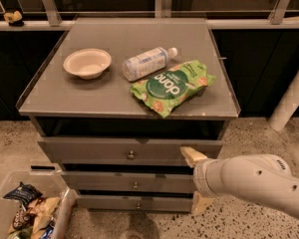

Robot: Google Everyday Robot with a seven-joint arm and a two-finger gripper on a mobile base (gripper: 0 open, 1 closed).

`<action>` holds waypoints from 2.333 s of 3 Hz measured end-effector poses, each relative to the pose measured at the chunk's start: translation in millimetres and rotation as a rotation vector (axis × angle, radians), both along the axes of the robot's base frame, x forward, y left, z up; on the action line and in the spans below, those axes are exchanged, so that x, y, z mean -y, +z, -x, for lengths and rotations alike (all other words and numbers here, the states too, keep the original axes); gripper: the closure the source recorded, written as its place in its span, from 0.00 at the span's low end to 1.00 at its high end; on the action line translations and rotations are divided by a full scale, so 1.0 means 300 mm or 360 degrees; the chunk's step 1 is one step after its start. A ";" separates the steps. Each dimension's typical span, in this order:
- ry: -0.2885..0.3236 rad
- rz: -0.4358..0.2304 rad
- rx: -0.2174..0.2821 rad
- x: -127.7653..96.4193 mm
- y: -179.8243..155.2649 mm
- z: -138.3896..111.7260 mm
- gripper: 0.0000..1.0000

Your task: Open top drawer

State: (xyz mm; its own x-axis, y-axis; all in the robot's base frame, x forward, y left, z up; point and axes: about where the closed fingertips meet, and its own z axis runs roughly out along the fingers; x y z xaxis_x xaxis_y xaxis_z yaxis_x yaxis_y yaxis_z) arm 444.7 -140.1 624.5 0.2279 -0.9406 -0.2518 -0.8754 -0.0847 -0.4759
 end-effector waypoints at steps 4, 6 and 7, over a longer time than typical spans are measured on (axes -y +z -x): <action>0.0137 0.0076 0.0314 -0.132 0.127 -0.009 0.00; 0.0093 0.0314 0.0128 -0.070 0.150 -0.060 0.00; 0.0050 0.0519 0.0023 -0.027 0.033 -0.137 0.00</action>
Offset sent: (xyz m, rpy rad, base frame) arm 0.0152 0.0124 -0.0084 -0.0240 -0.0464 0.0205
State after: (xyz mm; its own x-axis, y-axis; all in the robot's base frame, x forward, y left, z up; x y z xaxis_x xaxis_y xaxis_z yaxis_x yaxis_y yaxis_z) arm 485.9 -132.0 634.5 0.2592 -0.9636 0.0653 -0.8634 -0.2615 -0.4314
